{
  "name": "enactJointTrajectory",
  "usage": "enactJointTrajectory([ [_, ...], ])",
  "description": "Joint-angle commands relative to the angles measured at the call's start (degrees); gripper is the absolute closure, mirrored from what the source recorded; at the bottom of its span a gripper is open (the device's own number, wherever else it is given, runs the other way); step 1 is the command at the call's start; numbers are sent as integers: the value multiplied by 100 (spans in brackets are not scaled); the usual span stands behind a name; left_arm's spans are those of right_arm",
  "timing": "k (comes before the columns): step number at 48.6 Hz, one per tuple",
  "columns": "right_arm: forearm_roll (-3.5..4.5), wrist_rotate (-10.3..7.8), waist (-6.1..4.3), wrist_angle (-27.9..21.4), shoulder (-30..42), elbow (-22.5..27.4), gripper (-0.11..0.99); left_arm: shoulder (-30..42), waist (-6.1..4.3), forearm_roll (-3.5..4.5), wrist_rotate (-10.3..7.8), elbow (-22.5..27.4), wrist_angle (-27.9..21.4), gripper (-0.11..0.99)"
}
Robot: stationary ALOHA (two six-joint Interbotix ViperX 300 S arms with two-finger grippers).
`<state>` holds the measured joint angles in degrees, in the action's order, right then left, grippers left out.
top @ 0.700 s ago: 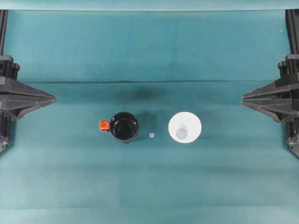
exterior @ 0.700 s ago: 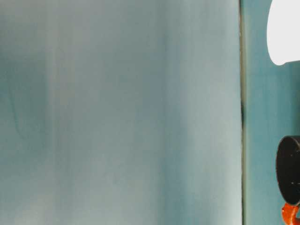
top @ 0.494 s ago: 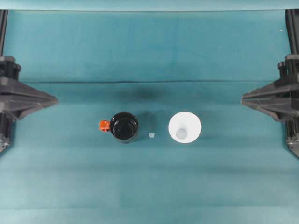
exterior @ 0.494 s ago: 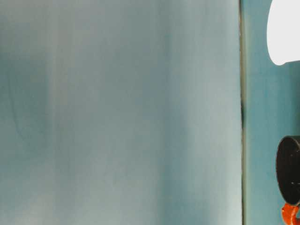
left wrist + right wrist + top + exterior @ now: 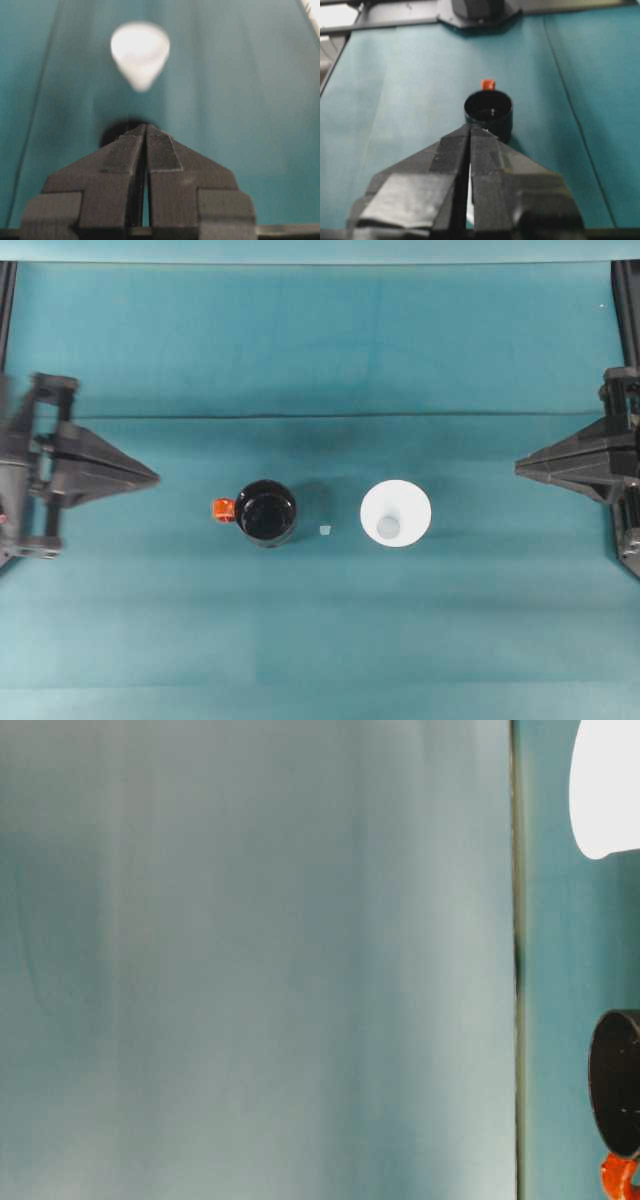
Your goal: Put the paper cup into the moved red handle cup holder.
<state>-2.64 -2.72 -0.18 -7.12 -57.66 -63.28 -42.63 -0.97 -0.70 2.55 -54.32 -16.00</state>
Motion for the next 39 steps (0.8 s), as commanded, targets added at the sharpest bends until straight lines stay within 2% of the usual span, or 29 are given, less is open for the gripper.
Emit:
enactJointTrajectory([
  [1,-26,-62,-70,-114,18,141,98,237,9,-18,-35,308,-431,85],
  [5,-26,-70,-123,-220,18,149,98,396,9,-18,-44,431,-738,85],
  [16,-18,-264,-123,-290,35,158,98,765,9,-18,-35,624,-1371,85],
  [23,-26,-281,-123,-431,44,158,98,1063,18,-18,-26,791,-1793,85],
  [30,-26,-281,-132,-483,44,158,98,1301,9,-26,-53,958,-1705,85],
  [34,-26,-281,-141,-501,44,158,98,1389,44,-35,-70,993,-1696,85],
  [39,-26,-290,-176,-527,44,149,98,1477,79,-35,0,984,-1696,85],
])
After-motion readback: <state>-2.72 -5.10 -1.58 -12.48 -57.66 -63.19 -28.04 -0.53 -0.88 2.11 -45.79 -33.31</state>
